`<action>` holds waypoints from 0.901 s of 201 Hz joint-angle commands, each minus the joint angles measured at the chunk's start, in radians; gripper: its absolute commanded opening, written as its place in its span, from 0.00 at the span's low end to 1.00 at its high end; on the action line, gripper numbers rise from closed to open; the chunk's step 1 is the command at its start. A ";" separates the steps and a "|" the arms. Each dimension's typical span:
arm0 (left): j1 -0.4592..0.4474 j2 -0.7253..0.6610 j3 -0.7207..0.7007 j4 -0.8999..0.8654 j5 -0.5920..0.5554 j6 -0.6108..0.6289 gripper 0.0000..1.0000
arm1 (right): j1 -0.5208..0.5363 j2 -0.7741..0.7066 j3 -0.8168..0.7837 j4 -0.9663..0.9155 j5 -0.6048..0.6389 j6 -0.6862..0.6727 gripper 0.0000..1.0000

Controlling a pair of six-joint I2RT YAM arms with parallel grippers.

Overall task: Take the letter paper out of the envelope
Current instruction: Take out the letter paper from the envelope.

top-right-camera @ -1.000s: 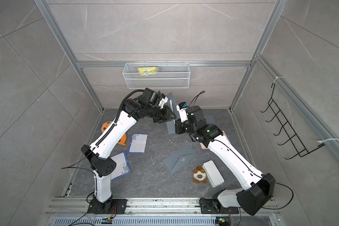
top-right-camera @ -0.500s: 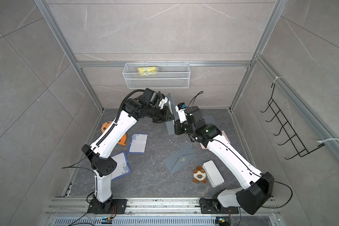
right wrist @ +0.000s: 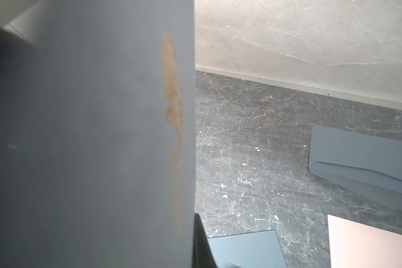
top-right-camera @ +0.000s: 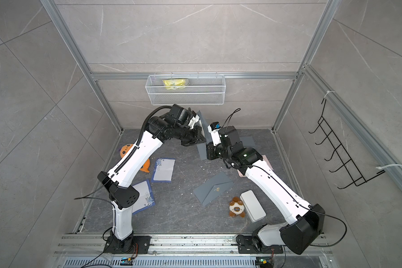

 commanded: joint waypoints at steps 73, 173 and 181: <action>-0.004 -0.039 0.039 0.024 -0.007 -0.001 0.00 | -0.001 0.012 -0.003 -0.018 0.023 0.052 0.00; -0.002 -0.069 0.051 0.089 0.069 -0.073 0.00 | -0.051 0.060 0.013 -0.065 -0.048 0.111 0.00; -0.001 -0.073 0.053 0.099 0.071 -0.079 0.00 | -0.057 0.062 0.012 -0.066 -0.055 0.120 0.00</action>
